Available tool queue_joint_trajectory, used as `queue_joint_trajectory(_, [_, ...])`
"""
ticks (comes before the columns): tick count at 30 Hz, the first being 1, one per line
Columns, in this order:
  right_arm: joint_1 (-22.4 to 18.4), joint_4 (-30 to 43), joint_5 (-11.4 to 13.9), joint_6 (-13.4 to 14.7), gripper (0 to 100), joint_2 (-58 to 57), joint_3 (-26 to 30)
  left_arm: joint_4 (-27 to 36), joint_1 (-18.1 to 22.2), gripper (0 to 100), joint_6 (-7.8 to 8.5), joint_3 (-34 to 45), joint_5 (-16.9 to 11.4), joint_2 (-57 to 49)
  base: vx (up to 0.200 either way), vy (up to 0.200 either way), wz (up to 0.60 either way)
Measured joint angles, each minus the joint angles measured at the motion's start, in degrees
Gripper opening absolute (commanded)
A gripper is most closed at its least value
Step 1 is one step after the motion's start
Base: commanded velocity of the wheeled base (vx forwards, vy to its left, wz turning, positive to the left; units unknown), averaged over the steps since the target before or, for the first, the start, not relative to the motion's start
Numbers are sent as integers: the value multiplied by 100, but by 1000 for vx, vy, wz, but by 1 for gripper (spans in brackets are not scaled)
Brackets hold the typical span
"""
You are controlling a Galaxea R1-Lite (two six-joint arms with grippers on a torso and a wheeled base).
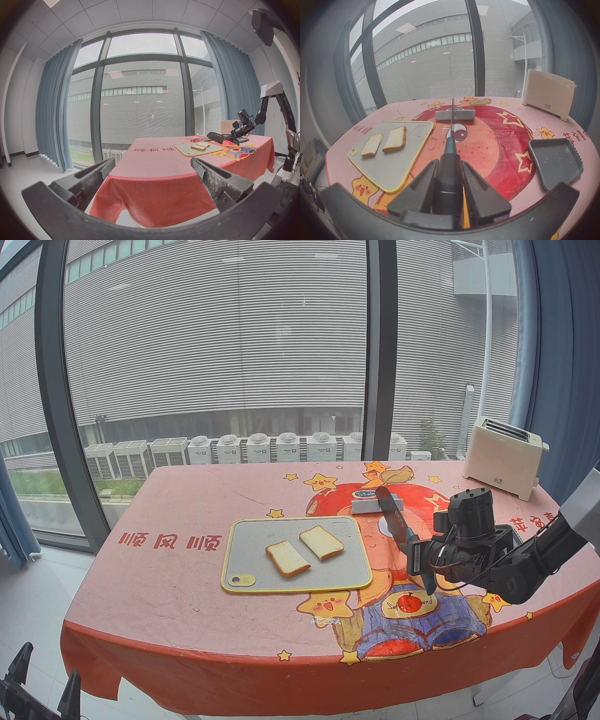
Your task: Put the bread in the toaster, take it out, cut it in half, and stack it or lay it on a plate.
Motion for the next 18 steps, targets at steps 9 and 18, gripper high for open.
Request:
queue_joint_trajectory(9, [35,12,-2,-6,0,9,26,0,5,100,0,0,0,0,0,0,0])
queue_joint_trajectory(18, [49,17,-11,-15,0,16,44,0,2,100,0,0,0,0,0,0,0])
